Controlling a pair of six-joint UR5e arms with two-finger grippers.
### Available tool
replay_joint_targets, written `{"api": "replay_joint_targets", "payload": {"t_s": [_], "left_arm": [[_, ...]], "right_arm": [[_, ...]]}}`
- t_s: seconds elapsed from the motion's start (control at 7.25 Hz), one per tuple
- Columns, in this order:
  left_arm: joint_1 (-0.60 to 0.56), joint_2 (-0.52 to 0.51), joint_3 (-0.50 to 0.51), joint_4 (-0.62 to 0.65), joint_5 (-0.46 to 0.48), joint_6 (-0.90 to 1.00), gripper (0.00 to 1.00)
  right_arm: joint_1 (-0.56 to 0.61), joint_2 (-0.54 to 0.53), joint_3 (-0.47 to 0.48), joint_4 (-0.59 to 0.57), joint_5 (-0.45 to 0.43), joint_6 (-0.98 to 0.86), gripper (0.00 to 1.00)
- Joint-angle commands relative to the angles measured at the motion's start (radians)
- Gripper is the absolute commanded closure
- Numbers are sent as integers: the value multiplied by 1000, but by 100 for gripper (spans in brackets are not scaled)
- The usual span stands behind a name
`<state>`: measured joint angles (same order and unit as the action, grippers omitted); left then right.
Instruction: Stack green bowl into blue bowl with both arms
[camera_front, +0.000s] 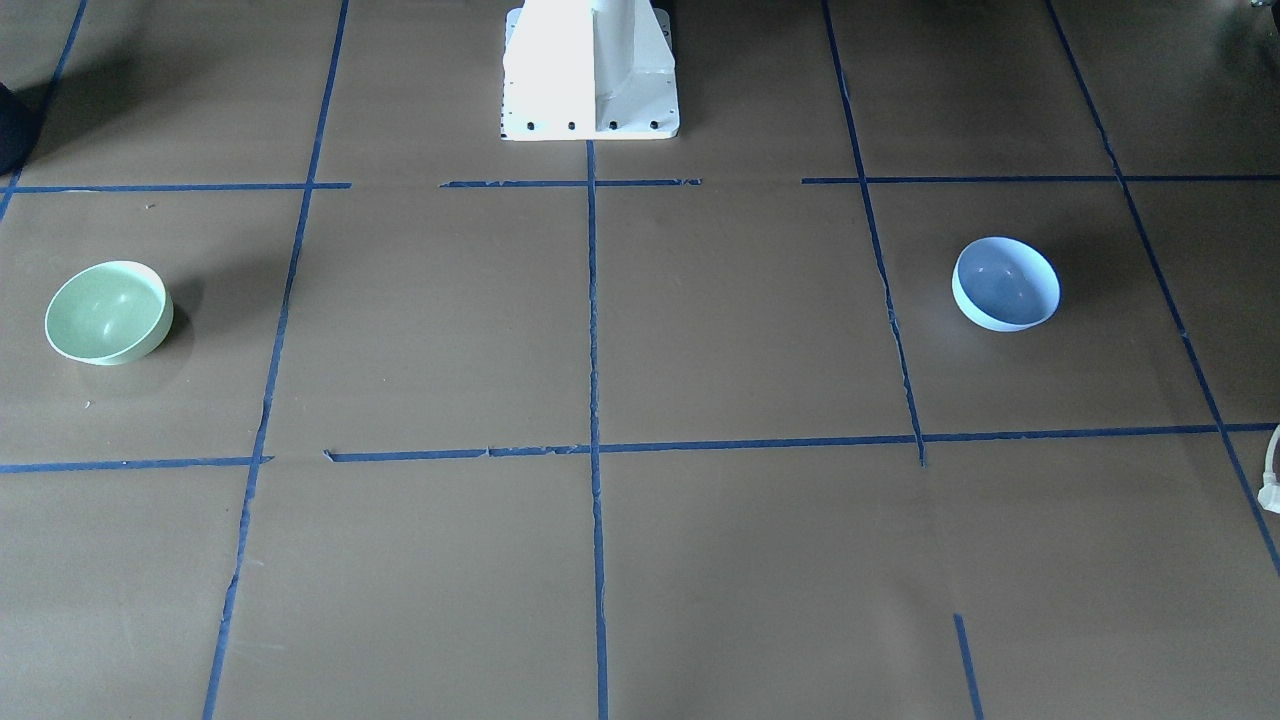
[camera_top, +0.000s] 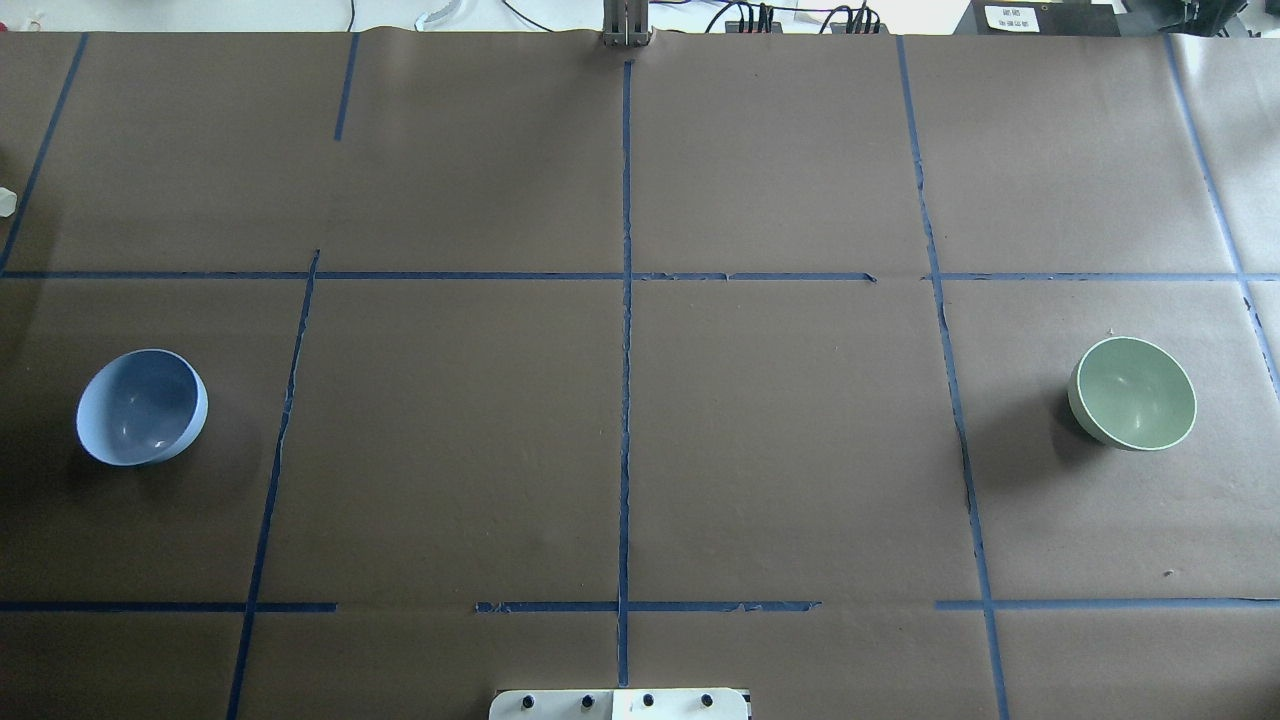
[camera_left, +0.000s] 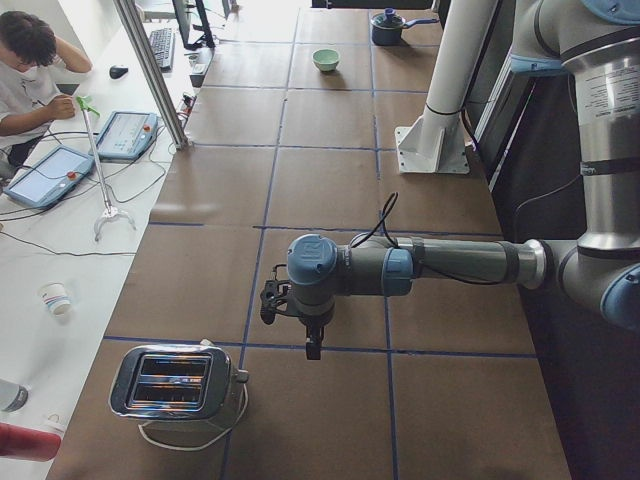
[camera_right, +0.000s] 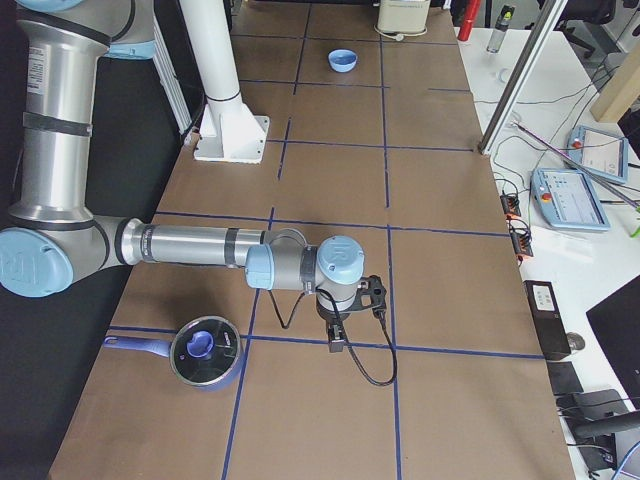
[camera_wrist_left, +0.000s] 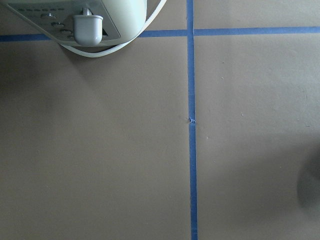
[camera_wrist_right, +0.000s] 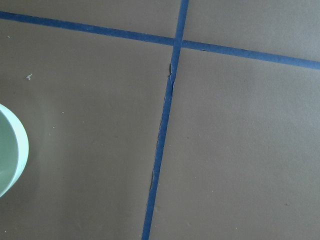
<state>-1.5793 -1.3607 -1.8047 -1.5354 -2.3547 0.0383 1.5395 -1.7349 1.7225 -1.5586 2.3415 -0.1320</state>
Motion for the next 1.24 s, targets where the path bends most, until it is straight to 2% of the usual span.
{"api": "replay_joint_targets", "payload": {"t_s": [0.0,0.28,0.41,0.55,0.69,0.97,1.1], "left_arm": [[5,-1,2,-2,0,0,0],[10,-6,5,-18,-3,-2,0],[10,-30,-5,-49,-5,-11,0],[10,-96,22,-116,-5,-9,0],[15,-145,48,-132,-9,-14,0],[24,-153,67,-185,-14,-24,0],[109,-135,73,-294,-14,-55,0]], "right_arm": [[-1,0,0,0,1,0,0],[-1,0,5,2,1,0,0],[-1,0,6,2,1,0,0],[-1,1,8,2,1,0,0],[-1,1,12,2,1,0,0],[-1,3,17,2,1,2,0],[-1,3,28,2,1,3,0]]}}
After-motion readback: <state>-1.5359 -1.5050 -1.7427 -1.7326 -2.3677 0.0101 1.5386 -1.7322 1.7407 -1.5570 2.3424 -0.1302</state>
